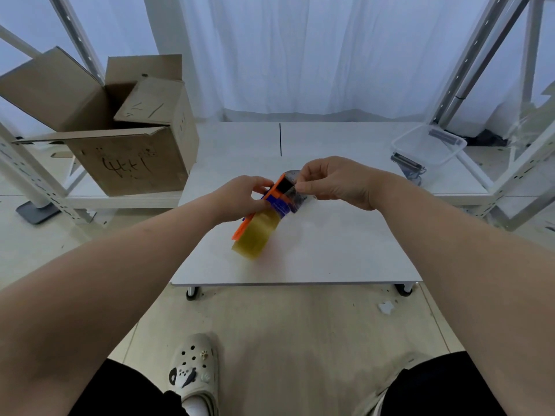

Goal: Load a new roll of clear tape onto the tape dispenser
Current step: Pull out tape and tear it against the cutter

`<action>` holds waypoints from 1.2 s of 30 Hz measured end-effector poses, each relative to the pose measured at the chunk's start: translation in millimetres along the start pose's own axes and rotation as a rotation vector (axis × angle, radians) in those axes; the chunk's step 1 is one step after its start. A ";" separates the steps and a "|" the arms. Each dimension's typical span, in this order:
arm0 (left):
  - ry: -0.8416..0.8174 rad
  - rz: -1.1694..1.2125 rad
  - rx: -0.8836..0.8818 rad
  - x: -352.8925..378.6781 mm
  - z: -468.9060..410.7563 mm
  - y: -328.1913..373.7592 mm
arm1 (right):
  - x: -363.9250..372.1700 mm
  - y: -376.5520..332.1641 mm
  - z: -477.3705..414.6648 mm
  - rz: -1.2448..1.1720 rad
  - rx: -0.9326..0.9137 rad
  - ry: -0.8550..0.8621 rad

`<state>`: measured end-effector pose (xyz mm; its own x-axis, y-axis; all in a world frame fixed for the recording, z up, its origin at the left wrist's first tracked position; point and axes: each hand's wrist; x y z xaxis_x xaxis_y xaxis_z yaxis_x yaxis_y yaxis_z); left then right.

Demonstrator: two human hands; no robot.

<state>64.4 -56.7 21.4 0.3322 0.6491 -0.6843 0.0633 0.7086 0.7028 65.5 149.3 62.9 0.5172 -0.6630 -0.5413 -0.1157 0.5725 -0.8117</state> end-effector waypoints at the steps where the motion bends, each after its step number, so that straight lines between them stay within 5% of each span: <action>1: -0.012 0.036 -0.011 0.3 0.3 -0.5 | -0.8 -1.1 0.2 0.026 0.002 0.005; 11: -0.276 0.537 -0.160 2.6 15.6 -1.2 | -4.4 2.3 -1.4 -0.055 0.089 0.103; 14: -0.284 0.388 -0.116 4.7 20.9 3.7 | -4.1 3.5 -2.0 -0.107 0.113 0.131; 20: -0.035 -0.170 -0.104 43.2 21.0 2.1 | -2.8 1.4 -2.8 -0.125 0.136 0.146; 26: 0.148 -0.060 0.004 42.1 19.9 -2.5 | -6.3 1.8 0.4 -0.194 0.197 0.191; 36: 0.194 -0.033 0.032 44.0 18.5 -4.5 | -5.7 7.0 0.6 -0.049 0.471 0.265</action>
<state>96.1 -36.5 -8.2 0.1416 0.6687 -0.7299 0.1021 0.7235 0.6827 62.2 157.4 60.5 0.2741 -0.7585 -0.5912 0.3278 0.6516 -0.6841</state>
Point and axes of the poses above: each hand's wrist, its own z-axis away from the middle knuckle, its own x-axis out of the palm, y = z × x, and after that the axes turned 6 degrees about z, right-handed
